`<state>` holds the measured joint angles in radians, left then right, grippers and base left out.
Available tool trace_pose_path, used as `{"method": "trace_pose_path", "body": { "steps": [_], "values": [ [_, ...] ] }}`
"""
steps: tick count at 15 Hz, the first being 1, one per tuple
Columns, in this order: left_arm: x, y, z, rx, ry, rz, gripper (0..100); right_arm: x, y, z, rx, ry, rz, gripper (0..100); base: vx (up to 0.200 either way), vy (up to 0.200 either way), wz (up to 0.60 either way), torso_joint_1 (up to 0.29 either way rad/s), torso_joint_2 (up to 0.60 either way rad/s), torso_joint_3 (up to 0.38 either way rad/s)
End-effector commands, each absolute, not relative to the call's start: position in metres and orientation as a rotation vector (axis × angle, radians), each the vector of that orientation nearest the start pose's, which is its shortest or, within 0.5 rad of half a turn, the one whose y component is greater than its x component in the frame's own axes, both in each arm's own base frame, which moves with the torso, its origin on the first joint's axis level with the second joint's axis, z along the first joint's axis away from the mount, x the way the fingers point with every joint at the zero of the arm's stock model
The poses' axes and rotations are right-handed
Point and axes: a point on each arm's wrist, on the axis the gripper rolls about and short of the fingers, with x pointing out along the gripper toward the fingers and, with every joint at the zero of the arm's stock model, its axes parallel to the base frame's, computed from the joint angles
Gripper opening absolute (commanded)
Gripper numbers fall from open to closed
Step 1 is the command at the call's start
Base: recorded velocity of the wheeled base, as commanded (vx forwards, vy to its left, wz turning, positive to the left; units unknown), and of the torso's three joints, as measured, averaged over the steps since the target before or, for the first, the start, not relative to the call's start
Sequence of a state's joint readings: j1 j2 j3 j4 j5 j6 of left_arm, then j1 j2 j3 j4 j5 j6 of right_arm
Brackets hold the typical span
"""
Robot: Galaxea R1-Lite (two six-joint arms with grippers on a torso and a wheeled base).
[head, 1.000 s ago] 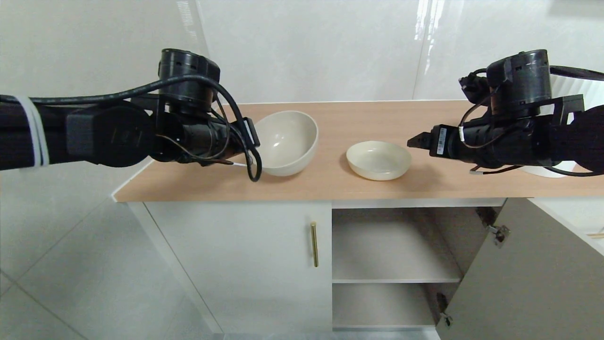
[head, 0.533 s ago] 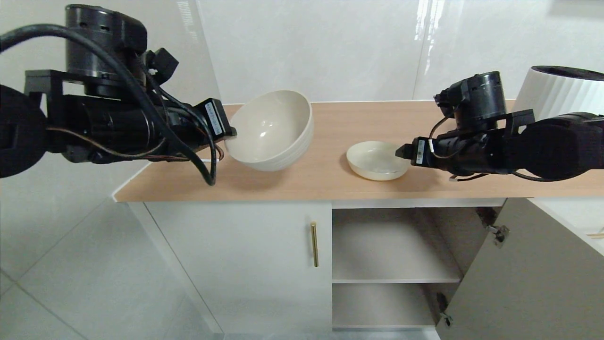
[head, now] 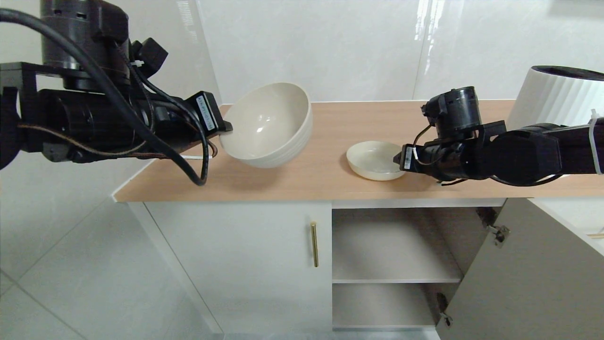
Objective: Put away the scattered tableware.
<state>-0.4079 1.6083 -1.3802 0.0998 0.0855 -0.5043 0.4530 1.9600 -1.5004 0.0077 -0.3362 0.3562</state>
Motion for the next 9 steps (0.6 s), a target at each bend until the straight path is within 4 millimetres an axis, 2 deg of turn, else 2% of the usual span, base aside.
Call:
{"method": "trace_pose_path", "body": {
  "steps": [1,2,5,6,8,9],
  "values": [
    [0.271,-0.115,0.302,-0.416,0.388,-0.232,0,0.36,0.167,0.219,0.168,0.453,0.036,0,0.0,0.0,0.0,0.0,0.0,0.0],
    [0.27,-0.115,0.302,-0.417,0.388,-0.232,0,0.359,0.166,0.221,0.176,0.447,0.034,0,0.0,0.0,0.0,0.0,0.0,0.0],
    [0.268,-0.122,0.294,-0.401,0.423,-0.254,0,0.345,0.16,0.244,0.222,0.393,0.049,0,0.0,0.0,0.0,0.0,0.0,0.0],
    [0.263,-0.133,0.281,-0.374,0.472,-0.281,0,0.332,0.154,0.257,0.235,0.371,0.058,0,0.0,0.0,0.0,0.0,0.0,0.0],
    [0.257,-0.139,0.271,-0.356,0.506,-0.298,0,0.309,0.144,0.273,0.257,0.355,0.119,0,0.0,0.0,0.0,0.0,0.0,0.0],
    [0.253,-0.14,0.265,-0.345,0.529,-0.302,0,0.289,0.136,0.28,0.273,0.361,0.187,0,0.0,0.0,0.0,0.0,0.0,0.0]
  ]
}}
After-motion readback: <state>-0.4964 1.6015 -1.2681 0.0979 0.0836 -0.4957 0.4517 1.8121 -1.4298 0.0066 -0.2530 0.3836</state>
